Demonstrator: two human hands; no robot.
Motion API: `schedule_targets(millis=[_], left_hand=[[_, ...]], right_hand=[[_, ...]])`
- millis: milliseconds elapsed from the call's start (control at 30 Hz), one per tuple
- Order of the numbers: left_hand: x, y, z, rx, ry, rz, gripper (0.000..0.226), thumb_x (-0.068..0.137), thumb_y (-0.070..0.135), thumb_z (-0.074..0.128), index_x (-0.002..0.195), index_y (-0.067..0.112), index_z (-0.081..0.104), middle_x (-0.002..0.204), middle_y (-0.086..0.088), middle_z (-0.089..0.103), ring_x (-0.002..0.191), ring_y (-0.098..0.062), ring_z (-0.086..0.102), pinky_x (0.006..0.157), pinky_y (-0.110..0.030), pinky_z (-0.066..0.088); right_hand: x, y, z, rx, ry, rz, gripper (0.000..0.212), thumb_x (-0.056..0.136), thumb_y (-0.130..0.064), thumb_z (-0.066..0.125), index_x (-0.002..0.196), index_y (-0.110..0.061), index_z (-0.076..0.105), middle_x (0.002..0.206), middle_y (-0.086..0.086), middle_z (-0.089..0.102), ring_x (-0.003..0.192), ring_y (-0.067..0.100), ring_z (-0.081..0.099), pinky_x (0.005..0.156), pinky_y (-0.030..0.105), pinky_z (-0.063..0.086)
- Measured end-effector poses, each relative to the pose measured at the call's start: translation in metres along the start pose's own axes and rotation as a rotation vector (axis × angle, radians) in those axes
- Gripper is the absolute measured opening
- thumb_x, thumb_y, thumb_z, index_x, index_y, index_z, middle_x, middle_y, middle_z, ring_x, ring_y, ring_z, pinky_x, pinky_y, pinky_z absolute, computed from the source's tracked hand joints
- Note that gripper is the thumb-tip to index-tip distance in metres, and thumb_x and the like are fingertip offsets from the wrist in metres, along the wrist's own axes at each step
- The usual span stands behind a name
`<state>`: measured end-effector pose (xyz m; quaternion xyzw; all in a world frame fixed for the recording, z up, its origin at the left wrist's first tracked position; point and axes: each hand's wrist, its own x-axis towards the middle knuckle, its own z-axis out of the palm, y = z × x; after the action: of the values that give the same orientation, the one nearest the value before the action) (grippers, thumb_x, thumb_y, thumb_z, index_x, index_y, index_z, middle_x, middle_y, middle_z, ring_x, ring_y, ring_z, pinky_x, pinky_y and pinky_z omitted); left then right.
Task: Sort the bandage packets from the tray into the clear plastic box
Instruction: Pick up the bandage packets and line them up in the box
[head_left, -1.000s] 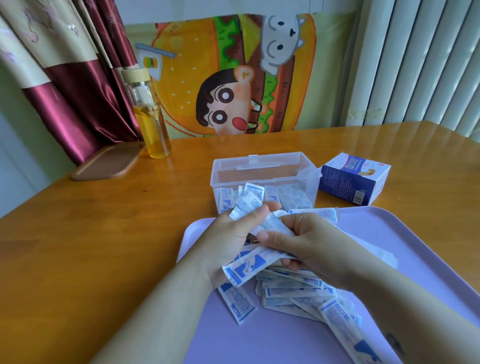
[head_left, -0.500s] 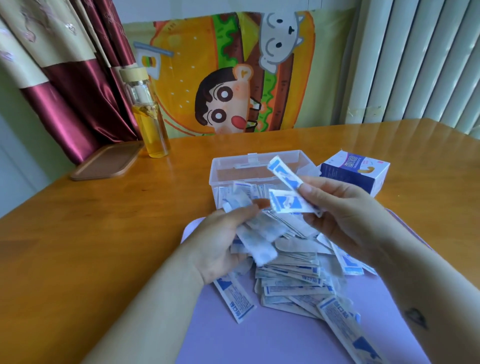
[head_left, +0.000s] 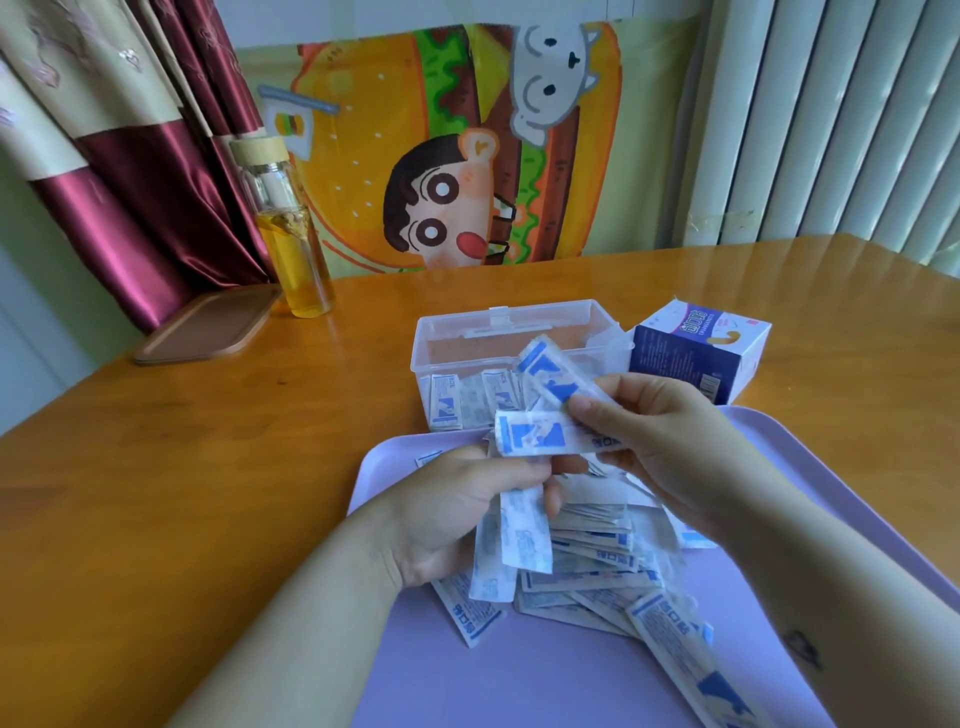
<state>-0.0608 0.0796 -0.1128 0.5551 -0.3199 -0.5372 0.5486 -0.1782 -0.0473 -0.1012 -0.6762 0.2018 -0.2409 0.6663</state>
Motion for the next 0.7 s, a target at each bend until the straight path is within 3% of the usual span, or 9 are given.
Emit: schedule_targets(millis=[133, 267, 333, 433, 500, 567, 633, 700], left_hand=[[-0.001, 0.006, 0.0, -0.183, 0.038, 0.01, 0.025, 0.095, 0.014, 0.043, 0.101, 0.007, 0.066, 0.058, 0.001, 0.051, 0.053, -0.01, 0.052, 0.051, -0.023, 0.049], [-0.001, 0.011, -0.002, -0.365, 0.146, 0.039, 0.026, 0.096, 0.01, 0.044, 0.09, 0.004, 0.068, 0.056, -0.002, 0.047, 0.053, -0.016, 0.059, 0.06, -0.033, 0.058], [0.0, 0.011, -0.003, -0.404, 0.183, 0.023, 0.025, 0.095, 0.01, 0.045, 0.083, 0.007, 0.067, 0.057, -0.002, 0.046, 0.045, -0.012, 0.049, 0.052, -0.027, 0.054], [0.004, 0.01, -0.009, -0.463, 0.306, 0.046, 0.033, 0.095, 0.014, 0.046, 0.071, 0.01, 0.068, 0.058, 0.0, 0.042, 0.038, -0.005, 0.032, 0.04, -0.014, 0.035], [0.008, 0.007, -0.015, -0.504, 0.34, 0.024, 0.041, 0.095, 0.023, 0.048, 0.065, 0.012, 0.074, 0.069, -0.001, 0.046, 0.048, -0.006, 0.034, 0.04, -0.016, 0.032], [0.007, 0.006, -0.015, -0.484, 0.282, -0.049, 0.033, 0.091, 0.034, 0.052, 0.087, 0.013, 0.077, 0.09, -0.005, 0.054, 0.071, -0.012, 0.043, 0.058, -0.023, 0.038], [0.004, 0.007, -0.006, -0.398, 0.16, -0.095, 0.036, 0.093, 0.035, 0.049, 0.111, 0.012, 0.069, 0.099, -0.004, 0.064, 0.089, -0.016, 0.057, 0.074, -0.029, 0.046], [0.001, 0.008, 0.004, -0.329, 0.069, -0.078, 0.031, 0.096, 0.027, 0.045, 0.101, 0.012, 0.071, 0.082, -0.003, 0.07, 0.076, -0.017, 0.066, 0.067, -0.028, 0.052]], right_hand=[[0.003, -0.003, -0.005, 0.192, 0.197, 0.006, 0.018, 0.091, -0.018, 0.057, 0.075, -0.015, 0.066, 0.074, 0.003, 0.061, 0.062, 0.006, 0.049, 0.058, 0.019, 0.04], [0.003, -0.005, -0.007, 0.306, 0.239, 0.012, 0.016, 0.092, -0.016, 0.055, 0.082, -0.009, 0.065, 0.07, 0.001, 0.055, 0.055, 0.003, 0.045, 0.051, 0.013, 0.039], [0.003, -0.005, -0.007, 0.303, 0.235, 0.008, 0.016, 0.093, -0.017, 0.055, 0.083, -0.011, 0.066, 0.067, -0.003, 0.06, 0.053, 0.001, 0.048, 0.051, 0.013, 0.041], [0.001, -0.009, -0.007, 0.322, 0.19, -0.002, 0.017, 0.093, -0.015, 0.052, 0.08, -0.012, 0.064, 0.066, -0.005, 0.062, 0.054, 0.0, 0.05, 0.052, 0.012, 0.041], [-0.002, -0.012, -0.004, 0.329, 0.061, 0.013, 0.017, 0.09, -0.013, 0.052, 0.076, -0.011, 0.061, 0.061, -0.005, 0.059, 0.054, 0.002, 0.048, 0.052, 0.012, 0.04], [-0.005, -0.01, 0.003, 0.205, -0.086, 0.025, 0.012, 0.083, -0.018, 0.058, 0.073, -0.012, 0.062, 0.063, 0.0, 0.057, 0.059, 0.008, 0.046, 0.056, 0.017, 0.039], [-0.006, -0.003, 0.009, -0.103, -0.108, -0.018, 0.012, 0.084, -0.02, 0.064, 0.074, -0.014, 0.066, 0.065, 0.002, 0.059, 0.062, 0.013, 0.047, 0.06, 0.022, 0.039], [-0.006, 0.0, 0.012, -0.347, -0.043, -0.087, 0.013, 0.087, -0.022, 0.063, 0.078, -0.014, 0.068, 0.063, -0.003, 0.063, 0.059, 0.008, 0.05, 0.059, 0.023, 0.041]])
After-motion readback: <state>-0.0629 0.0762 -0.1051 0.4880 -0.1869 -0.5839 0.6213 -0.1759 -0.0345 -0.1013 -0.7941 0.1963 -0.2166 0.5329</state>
